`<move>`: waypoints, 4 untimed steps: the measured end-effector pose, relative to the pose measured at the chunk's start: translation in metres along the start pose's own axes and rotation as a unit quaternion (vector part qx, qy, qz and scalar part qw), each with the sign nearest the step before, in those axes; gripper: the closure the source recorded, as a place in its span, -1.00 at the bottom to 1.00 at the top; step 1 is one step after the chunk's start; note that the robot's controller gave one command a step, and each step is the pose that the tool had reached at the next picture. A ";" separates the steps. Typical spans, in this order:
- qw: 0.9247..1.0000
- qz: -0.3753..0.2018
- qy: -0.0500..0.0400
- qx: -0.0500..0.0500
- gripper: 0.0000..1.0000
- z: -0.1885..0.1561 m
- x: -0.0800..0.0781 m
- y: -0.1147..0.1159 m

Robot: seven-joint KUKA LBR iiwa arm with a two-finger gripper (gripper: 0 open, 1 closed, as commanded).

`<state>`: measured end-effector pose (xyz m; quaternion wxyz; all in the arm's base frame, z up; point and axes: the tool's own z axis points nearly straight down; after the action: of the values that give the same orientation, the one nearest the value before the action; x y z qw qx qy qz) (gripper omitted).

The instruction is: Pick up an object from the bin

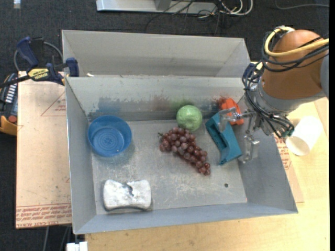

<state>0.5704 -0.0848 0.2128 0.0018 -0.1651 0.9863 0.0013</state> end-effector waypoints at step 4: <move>0.981 -0.192 -0.001 -0.001 -1.00 0.028 -0.002 0.041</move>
Offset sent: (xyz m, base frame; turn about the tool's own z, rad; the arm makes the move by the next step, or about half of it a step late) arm 0.0042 0.0053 -0.0555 0.2763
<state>0.5586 -0.0450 0.1853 0.0031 -0.3512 0.9363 0.0019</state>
